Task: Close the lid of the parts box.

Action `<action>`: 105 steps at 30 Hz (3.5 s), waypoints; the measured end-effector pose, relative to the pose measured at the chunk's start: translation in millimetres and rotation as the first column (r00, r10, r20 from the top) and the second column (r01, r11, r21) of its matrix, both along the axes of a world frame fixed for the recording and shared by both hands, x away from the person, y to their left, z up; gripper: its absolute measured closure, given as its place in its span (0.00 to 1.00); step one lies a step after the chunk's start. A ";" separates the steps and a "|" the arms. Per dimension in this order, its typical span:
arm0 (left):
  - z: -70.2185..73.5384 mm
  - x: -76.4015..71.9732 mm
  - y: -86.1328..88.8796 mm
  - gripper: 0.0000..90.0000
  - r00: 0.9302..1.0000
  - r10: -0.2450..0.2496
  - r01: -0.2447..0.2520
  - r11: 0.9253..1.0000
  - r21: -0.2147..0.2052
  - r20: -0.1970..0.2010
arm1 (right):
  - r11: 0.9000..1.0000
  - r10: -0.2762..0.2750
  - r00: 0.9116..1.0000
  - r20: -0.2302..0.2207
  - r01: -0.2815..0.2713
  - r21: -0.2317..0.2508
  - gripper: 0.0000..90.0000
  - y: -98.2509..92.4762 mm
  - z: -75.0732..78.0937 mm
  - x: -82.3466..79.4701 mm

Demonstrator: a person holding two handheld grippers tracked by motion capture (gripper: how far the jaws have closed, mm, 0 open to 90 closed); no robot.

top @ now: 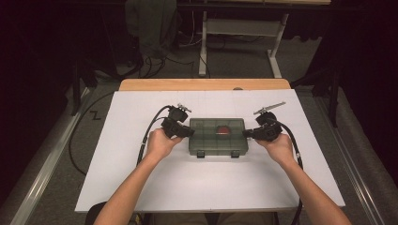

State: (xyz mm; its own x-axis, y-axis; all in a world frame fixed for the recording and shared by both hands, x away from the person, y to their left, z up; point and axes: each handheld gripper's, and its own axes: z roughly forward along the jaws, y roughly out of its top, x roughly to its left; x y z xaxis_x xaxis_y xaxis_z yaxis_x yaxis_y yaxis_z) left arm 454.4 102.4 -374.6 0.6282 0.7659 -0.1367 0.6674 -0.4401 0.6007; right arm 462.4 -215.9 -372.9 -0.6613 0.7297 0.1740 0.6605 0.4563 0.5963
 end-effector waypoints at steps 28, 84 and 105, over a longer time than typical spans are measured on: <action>3.8 -1.6 0.6 0.56 1.000 -0.007 0.007 1.000 0.010 0.020 | 1.000 0.014 0.999 0.052 -0.013 -0.016 0.87 6.8 2.5 -3.0; 17.8 -13.0 28.7 0.36 0.996 0.061 -0.057 0.997 -0.060 0.069 | 1.000 0.000 0.997 0.080 -0.002 0.028 0.71 -11.3 8.1 -13.0; 15.5 -19.2 39.9 0.36 0.993 0.054 -0.046 0.995 -0.084 0.100 | 0.999 -0.007 0.996 0.088 0.002 0.048 0.70 -18.8 7.8 -19.5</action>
State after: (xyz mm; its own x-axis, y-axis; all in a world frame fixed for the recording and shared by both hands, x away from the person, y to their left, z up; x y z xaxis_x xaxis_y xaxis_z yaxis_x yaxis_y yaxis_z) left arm 435.3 142.3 -359.1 0.6035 0.7855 -0.1368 0.6204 -0.3548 0.6995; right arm 442.8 -234.7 -365.1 -0.6722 0.7251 0.1493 0.6061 0.4233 0.6734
